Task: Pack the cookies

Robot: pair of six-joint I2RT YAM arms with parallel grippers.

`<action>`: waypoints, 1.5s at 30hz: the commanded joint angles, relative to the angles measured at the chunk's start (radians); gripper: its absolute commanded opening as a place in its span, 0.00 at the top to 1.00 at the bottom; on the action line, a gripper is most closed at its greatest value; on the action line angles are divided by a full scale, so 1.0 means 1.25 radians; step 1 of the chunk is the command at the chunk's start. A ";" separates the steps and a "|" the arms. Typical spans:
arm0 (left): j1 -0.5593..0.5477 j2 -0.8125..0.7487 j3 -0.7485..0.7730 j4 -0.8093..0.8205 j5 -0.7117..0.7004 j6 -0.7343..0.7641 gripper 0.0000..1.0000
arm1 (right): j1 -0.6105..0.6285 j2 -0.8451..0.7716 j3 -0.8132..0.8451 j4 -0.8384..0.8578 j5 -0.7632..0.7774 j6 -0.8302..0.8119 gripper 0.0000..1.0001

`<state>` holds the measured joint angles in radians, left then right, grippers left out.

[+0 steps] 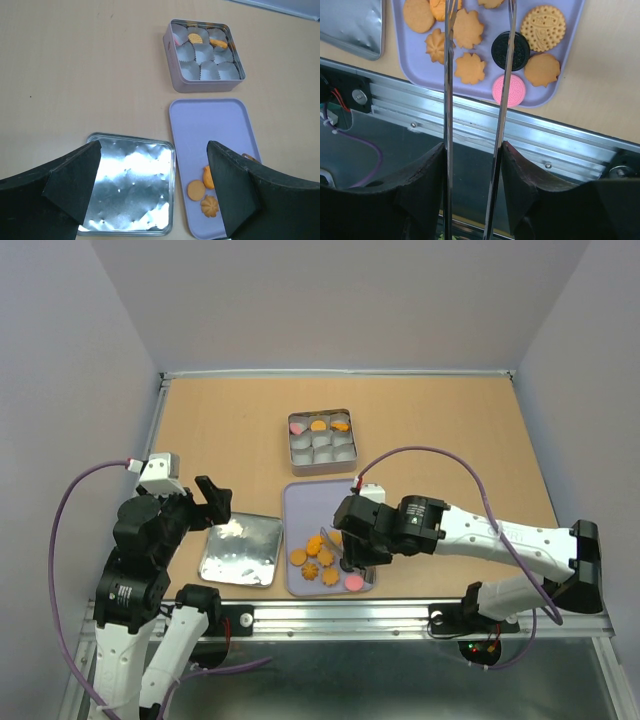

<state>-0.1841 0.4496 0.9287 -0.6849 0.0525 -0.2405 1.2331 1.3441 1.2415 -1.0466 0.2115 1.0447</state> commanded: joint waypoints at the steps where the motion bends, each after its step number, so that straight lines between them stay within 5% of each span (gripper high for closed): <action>1: -0.006 -0.010 0.002 0.031 0.011 0.012 0.01 | 0.023 0.011 0.002 -0.013 0.038 0.055 0.49; 16: -0.006 -0.036 0.001 0.030 0.006 0.011 0.01 | 0.047 0.081 0.036 -0.038 0.055 0.055 0.50; 29: -0.007 -0.043 -0.003 0.033 0.002 0.008 0.01 | 0.047 0.111 0.111 -0.063 0.071 0.042 0.64; 38: -0.006 -0.050 -0.004 0.035 -0.003 0.007 0.01 | 0.016 0.233 0.379 -0.181 0.215 -0.055 0.64; 45: -0.007 -0.057 -0.003 0.034 -0.006 0.005 0.01 | -0.137 0.361 0.607 -0.159 0.199 -0.194 0.64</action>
<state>-0.1886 0.3943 0.9287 -0.6849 0.0490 -0.2409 1.1545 1.7340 1.8336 -1.2503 0.4168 0.9199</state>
